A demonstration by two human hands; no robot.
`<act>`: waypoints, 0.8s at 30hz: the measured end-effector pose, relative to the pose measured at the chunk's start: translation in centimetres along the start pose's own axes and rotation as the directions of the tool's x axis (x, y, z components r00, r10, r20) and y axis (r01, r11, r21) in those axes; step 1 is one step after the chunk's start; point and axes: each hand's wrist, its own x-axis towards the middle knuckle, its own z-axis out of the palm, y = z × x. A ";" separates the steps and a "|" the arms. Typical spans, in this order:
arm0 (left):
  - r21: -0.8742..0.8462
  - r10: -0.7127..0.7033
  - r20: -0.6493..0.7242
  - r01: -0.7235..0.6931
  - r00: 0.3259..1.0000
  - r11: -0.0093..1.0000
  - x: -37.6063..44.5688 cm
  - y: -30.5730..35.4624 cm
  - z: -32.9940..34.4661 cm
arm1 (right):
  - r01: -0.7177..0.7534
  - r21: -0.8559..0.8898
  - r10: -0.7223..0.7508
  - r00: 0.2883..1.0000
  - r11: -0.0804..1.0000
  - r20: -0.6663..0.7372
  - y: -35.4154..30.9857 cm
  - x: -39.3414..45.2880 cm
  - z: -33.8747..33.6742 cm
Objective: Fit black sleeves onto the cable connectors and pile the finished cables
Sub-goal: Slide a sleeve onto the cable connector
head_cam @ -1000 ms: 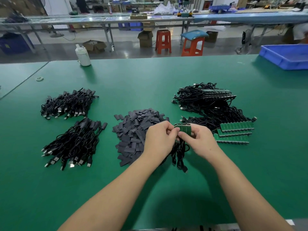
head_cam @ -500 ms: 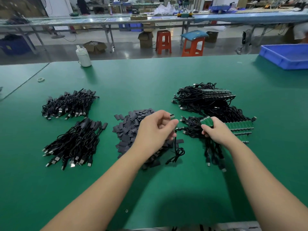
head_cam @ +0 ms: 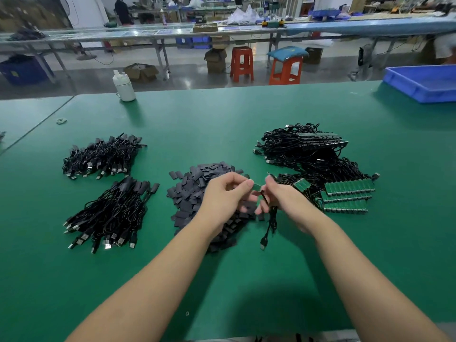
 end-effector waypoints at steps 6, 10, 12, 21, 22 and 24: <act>0.281 -0.064 -0.030 0.070 0.997 0.957 0.6 -2.9 -3.3 | 0.132 -0.259 -0.122 0.991 0.957 0.056 0.6 0.5 1.7; 0.687 0.088 -0.009 -0.058 0.996 0.725 0.6 -5.4 -5.1 | 0.038 -0.243 -0.012 0.994 0.969 0.110 1.7 1.0 2.9; 0.892 0.186 0.101 -0.172 0.977 0.418 0.2 -6.6 -6.4 | -0.003 -0.246 0.029 0.994 0.969 0.103 2.7 1.2 3.5; 0.959 0.016 0.209 -0.208 0.978 0.191 -0.8 -10.7 -8.9 | -0.150 -0.055 0.152 0.988 0.987 0.031 6.0 0.8 5.2; 0.957 0.027 0.198 -0.199 0.980 0.210 -0.8 -10.8 -8.9 | -0.150 -0.036 0.152 0.987 0.988 0.045 6.0 0.8 5.2; 0.953 0.036 0.177 -0.181 0.983 0.243 -0.7 -10.9 -8.9 | -0.146 -0.014 0.146 0.986 0.989 0.085 5.9 0.6 5.3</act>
